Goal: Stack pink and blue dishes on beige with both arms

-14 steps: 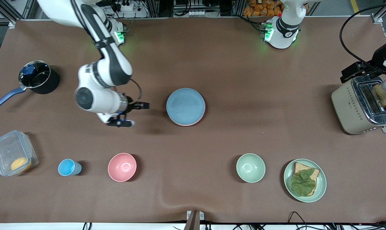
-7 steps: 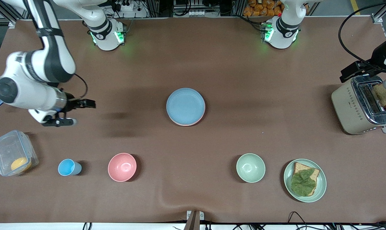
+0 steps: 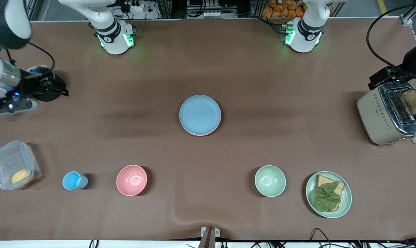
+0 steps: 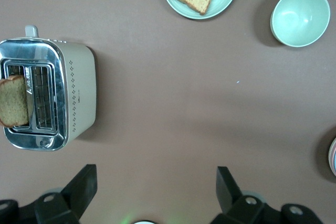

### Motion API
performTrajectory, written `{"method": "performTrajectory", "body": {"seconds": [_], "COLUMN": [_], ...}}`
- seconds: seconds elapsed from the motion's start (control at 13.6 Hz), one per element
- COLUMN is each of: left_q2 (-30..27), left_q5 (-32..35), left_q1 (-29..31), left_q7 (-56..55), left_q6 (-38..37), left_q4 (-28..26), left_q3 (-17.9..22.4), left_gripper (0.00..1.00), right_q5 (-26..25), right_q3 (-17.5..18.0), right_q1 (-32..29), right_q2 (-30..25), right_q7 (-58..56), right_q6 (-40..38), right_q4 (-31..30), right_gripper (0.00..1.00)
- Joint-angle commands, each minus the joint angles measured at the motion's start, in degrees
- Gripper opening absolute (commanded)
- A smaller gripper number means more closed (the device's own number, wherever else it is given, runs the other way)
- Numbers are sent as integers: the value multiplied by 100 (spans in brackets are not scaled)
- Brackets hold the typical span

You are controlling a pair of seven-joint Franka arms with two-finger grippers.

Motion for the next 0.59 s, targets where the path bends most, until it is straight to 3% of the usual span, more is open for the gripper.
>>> {"method": "performTrajectory", "body": {"seconds": [0.0,0.22,0.37,0.51], "left_q2": [257,275,266,266], "left_q5": [-92,-92,-249,-321], "left_q1": [-47,-82,-91,-82], "left_q7": [70,79,113,122], "left_q6": [-62,-71,-80,-80], "left_q4": [418,428,428,410], "left_q3": [25,7,-19,-63], "left_gripper": [100,100,100,100], "right_q5": [-121,-112,-94,-103], "right_q3": [90,90,116,142], "right_q1": [-204,-249,-240,-222], "right_q2": [50,50,41,41], "right_q7": [-503,-348,669,744], "right_q6": [-428,-508,-534,-535], "right_q4": [749,1146,1155,1156], "right_gripper": [100,100,100,100]}}
